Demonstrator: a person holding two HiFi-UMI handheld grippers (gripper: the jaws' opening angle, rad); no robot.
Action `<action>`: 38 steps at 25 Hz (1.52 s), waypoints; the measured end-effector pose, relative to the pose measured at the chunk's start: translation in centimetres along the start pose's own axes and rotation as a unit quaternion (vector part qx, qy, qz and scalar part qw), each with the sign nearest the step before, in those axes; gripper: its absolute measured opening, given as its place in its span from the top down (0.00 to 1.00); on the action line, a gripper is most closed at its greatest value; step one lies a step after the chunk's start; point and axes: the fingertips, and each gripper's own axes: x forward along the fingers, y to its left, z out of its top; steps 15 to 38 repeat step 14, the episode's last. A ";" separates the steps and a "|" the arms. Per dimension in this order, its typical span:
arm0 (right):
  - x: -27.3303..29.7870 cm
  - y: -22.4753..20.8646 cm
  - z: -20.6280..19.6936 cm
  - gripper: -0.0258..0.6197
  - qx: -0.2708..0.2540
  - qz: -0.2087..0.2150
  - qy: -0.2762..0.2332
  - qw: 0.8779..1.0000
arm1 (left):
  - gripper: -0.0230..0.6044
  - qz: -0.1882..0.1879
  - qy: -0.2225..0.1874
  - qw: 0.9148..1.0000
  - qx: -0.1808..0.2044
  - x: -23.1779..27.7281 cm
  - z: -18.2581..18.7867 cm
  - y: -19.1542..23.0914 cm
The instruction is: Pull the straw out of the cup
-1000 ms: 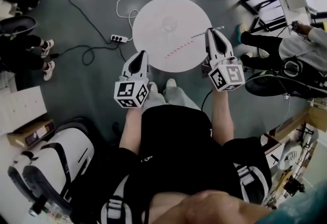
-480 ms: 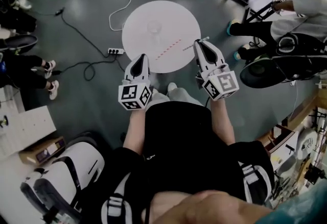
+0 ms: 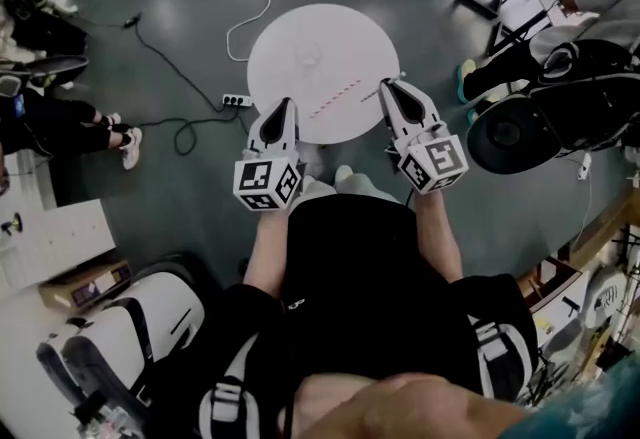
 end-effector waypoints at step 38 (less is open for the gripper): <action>0.2 -0.5 0.5 0.91 -0.005 0.010 -0.003 1.000 | 0.95 -0.011 -0.018 1.000 0.002 0.9 1.2 -2.0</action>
